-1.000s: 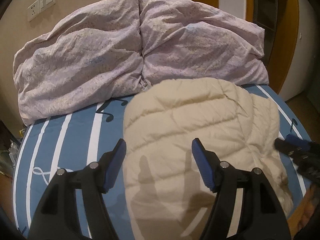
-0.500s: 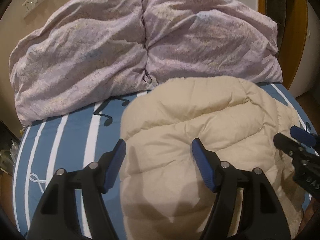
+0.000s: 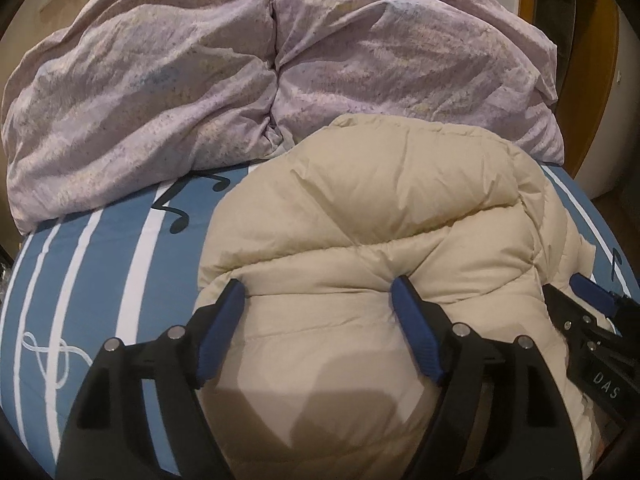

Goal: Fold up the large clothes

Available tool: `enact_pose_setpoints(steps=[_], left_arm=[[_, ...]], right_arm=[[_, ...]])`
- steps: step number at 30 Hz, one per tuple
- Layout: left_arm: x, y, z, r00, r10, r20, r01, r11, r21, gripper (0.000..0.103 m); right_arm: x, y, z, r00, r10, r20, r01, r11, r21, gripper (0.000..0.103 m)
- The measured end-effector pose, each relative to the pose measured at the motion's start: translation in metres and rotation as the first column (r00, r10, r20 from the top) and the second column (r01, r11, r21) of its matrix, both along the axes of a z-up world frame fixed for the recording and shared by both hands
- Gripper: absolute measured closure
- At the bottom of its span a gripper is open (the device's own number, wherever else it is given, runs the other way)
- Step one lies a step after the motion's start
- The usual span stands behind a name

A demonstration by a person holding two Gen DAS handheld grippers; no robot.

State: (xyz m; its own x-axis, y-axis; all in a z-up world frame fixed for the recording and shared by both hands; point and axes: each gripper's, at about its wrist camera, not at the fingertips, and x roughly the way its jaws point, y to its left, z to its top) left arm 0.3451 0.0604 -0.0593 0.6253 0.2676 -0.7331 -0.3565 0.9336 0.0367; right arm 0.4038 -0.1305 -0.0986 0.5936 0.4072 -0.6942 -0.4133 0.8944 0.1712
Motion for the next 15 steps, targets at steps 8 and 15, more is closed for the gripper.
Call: enact_pose_setpoints(steps=[8, 15], left_arm=[[-0.001, 0.006, -0.008, 0.999, 0.015, 0.034, -0.014, 1.0, -0.022, 0.019], [-0.003, 0.01, -0.012, 0.998, 0.039, 0.056, -0.037, 0.999, -0.032, 0.014]], right_arm=[[-0.005, 0.002, -0.01, 0.999, -0.01, 0.049, 0.01, 1.0, 0.001, 0.04], [-0.008, 0.002, -0.014, 0.996, -0.018, 0.082, 0.018, 1.0, 0.009, 0.039]])
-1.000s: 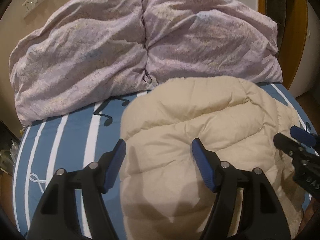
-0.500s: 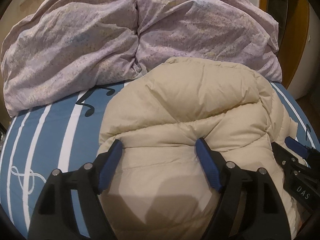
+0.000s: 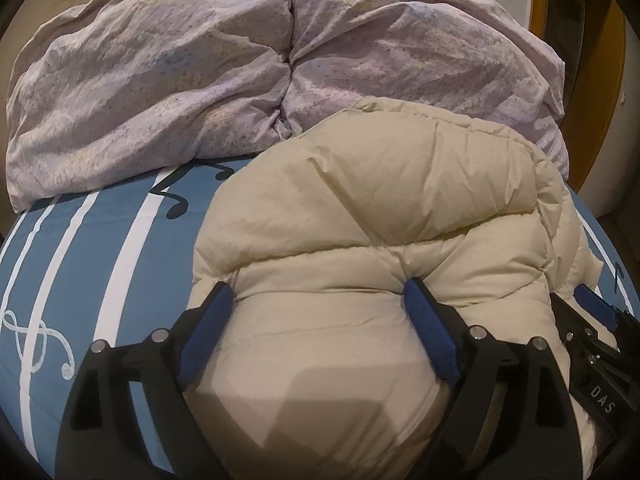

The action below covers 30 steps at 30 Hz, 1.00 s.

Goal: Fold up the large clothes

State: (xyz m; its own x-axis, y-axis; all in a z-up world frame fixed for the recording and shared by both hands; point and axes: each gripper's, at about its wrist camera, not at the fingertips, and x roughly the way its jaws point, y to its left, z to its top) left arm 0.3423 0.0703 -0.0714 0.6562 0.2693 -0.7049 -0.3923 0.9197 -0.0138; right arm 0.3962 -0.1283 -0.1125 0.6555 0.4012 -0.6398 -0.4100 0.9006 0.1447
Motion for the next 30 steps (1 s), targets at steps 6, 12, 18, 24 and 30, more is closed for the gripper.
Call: enact_pose_setpoints(steps=[6, 12, 18, 24, 30], left_arm=[[0.0001, 0.0016, -0.0026, 1.0, 0.007, 0.009, -0.007, 1.0, -0.005, 0.012], [0.0002, 0.0032, -0.0038, 1.0, 0.012, 0.014, -0.011, 1.0, -0.012, 0.01], [-0.0003, 0.0032, -0.0039, 1.0, 0.013, 0.016, -0.013, 1.0, -0.015, 0.01], [-0.0003, 0.0034, -0.0043, 1.0, 0.011, 0.016, -0.011, 1.0, -0.015, 0.01], [-0.0003, 0.0035, -0.0047, 1.0, 0.011, 0.016, -0.011, 1.0, -0.015, 0.009]], right_arm=[[-0.0004, -0.001, -0.0011, 1.0, 0.0, -0.003, 0.0, 1.0, 0.0, 0.038], [-0.0003, -0.0011, -0.0012, 1.0, 0.001, -0.002, -0.001, 1.0, -0.001, 0.037], [-0.0004, -0.0012, -0.0009, 1.0, 0.0, -0.003, 0.0, 1.0, -0.001, 0.037], [-0.0005, -0.0014, -0.0004, 1.0, 0.0, -0.003, 0.0, 1.0, -0.002, 0.036], [0.0, -0.0017, -0.0003, 1.0, -0.001, -0.002, 0.001, 1.0, -0.004, 0.036]])
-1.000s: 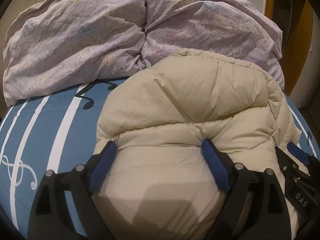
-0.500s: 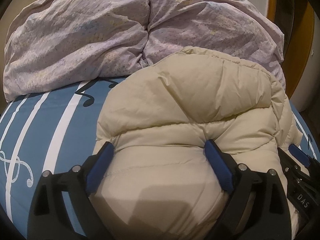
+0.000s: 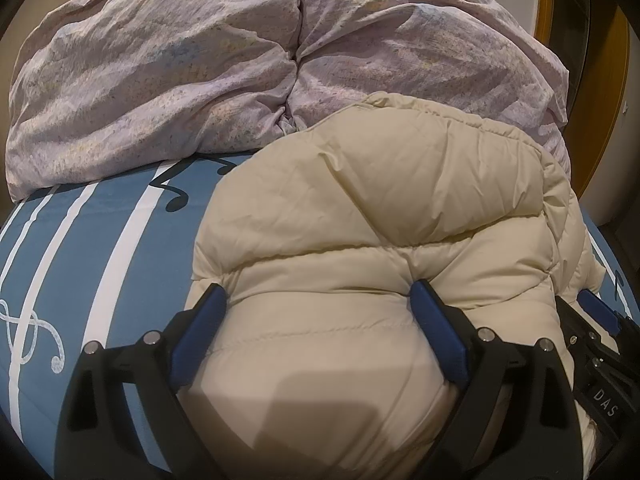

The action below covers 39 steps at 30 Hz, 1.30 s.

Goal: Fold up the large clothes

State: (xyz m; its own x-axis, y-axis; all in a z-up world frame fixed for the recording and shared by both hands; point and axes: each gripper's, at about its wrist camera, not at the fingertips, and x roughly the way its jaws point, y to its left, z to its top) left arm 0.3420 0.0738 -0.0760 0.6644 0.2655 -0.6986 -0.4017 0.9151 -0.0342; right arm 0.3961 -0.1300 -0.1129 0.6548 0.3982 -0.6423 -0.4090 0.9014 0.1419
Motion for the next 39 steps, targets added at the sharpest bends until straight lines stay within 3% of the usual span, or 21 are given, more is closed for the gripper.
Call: enact_pose_setpoints(steps=[20, 24, 29, 39], left_arm=[[0.002, 0.002, 0.002, 1.0, -0.006, -0.017, 0.005, 1.0, -0.018, 0.009], [-0.007, 0.011, 0.016, 0.999, -0.017, -0.047, 0.013, 0.997, -0.079, 0.009], [-0.04, 0.03, 0.036, 1.0, -0.006, -0.018, 0.003, 0.987, -0.159, 0.01], [-0.078, 0.065, 0.033, 0.997, 0.043, -0.065, -0.059, 0.963, -0.263, 0.011]], right_arm=[[0.005, -0.002, 0.002, 1.0, 0.008, -0.02, -0.008, 1.0, -0.004, 0.033], [0.017, -0.008, 0.016, 0.992, 0.055, -0.114, -0.056, 0.998, -0.008, 0.028], [0.02, -0.043, 0.042, 0.979, 0.066, -0.191, -0.047, 0.994, 0.1, 0.009], [0.039, -0.079, 0.024, 0.928, 0.048, -0.369, 0.015, 0.986, 0.167, 0.009]])
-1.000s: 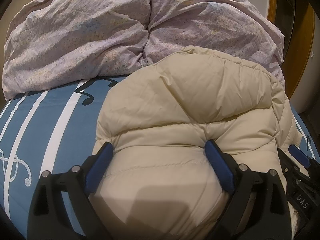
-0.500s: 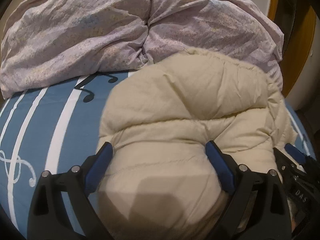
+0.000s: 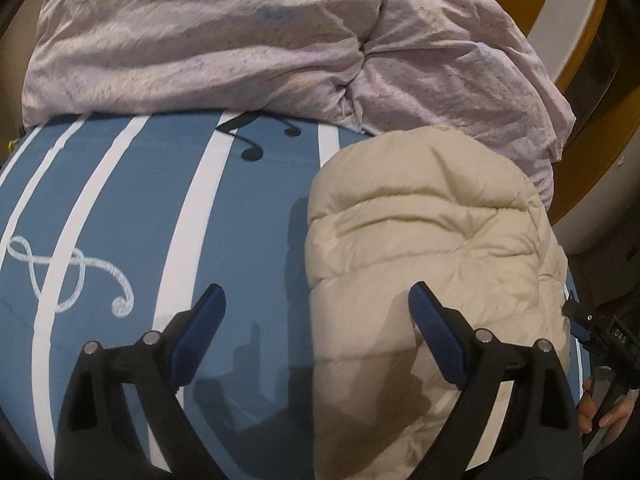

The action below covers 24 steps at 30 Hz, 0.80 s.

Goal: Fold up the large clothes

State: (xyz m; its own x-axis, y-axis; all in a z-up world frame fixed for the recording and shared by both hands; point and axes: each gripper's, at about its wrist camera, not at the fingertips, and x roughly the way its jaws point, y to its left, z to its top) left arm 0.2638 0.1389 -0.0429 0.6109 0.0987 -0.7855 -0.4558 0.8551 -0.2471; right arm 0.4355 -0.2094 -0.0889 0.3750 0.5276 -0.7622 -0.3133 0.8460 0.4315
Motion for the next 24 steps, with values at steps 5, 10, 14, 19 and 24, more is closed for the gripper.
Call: enact_pose_setpoints(steps=[5, 10, 14, 19, 24], left_arm=[[-0.003, -0.002, -0.002, 1.0, -0.011, -0.009, 0.01, 1.0, -0.017, 0.011], [-0.002, -0.003, -0.003, 1.0, -0.018, -0.013, 0.018, 1.0, -0.02, 0.011], [0.0, -0.003, -0.003, 1.0, -0.028, -0.009, 0.028, 0.999, -0.032, 0.011], [0.003, 0.002, -0.006, 0.999, -0.032, 0.001, 0.032, 0.996, -0.087, 0.011], [0.008, 0.01, -0.012, 0.999, -0.038, 0.018, 0.041, 0.98, -0.194, 0.011]], right_arm=[[0.001, 0.002, -0.012, 0.999, 0.017, -0.049, -0.016, 1.0, 0.017, 0.007], [0.008, 0.005, -0.024, 0.993, 0.029, -0.116, -0.022, 0.998, 0.062, 0.005], [0.014, 0.005, -0.035, 0.982, 0.047, -0.184, -0.025, 0.993, 0.116, 0.004], [0.017, 0.006, -0.044, 0.97, 0.082, -0.229, -0.04, 0.982, 0.185, 0.004], [0.02, 0.019, -0.045, 0.952, 0.164, -0.259, -0.1, 0.965, 0.243, 0.004]])
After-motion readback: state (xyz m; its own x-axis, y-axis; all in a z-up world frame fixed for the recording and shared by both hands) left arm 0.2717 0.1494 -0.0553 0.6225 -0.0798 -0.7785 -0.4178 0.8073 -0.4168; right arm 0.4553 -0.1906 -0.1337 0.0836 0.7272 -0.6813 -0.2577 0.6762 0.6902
